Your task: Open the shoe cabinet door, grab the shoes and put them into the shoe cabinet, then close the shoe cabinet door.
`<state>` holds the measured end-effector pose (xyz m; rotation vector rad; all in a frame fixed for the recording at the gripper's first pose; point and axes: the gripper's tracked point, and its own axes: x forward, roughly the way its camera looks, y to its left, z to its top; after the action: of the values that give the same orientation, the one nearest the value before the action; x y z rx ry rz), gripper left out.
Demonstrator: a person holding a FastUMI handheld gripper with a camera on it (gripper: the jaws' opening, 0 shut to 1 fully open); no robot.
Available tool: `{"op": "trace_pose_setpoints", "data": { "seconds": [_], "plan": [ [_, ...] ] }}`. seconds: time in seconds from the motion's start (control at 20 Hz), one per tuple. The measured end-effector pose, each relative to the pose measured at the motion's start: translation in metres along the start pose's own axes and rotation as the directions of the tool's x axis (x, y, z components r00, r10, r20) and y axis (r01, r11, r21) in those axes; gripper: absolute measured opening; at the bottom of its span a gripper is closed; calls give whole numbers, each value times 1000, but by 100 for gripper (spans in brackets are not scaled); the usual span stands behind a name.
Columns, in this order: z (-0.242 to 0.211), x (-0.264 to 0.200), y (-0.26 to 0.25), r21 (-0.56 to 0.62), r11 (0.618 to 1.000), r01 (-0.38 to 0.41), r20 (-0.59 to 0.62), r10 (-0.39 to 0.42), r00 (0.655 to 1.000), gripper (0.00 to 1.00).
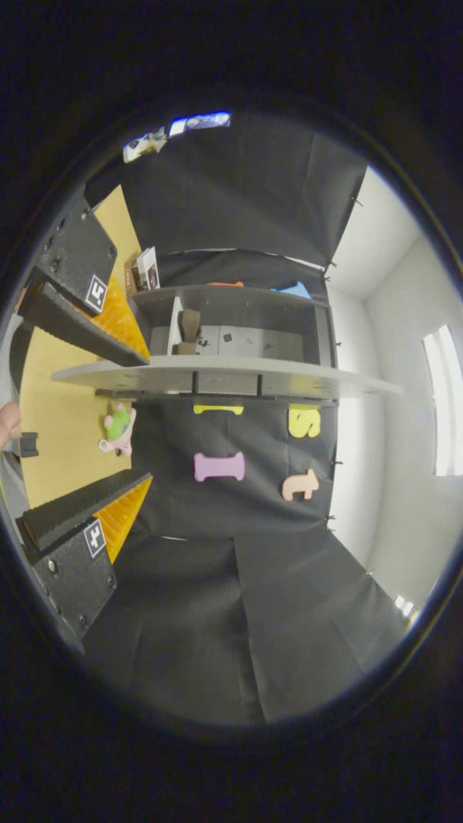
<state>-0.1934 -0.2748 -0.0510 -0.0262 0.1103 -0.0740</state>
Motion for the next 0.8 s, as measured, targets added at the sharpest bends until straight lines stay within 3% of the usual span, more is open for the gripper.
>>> {"op": "trace_pose_setpoints", "data": {
  "seconds": [0.25,0.45,0.8],
  "plan": [
    [3,12,-58,51,993,110,-15,-109,994,100],
    [14,36,-83,-11,985,175,-33,-175,984,100],
    [25,92,-61,-16,992,126,-75,-126,989,100]
  ]
}}
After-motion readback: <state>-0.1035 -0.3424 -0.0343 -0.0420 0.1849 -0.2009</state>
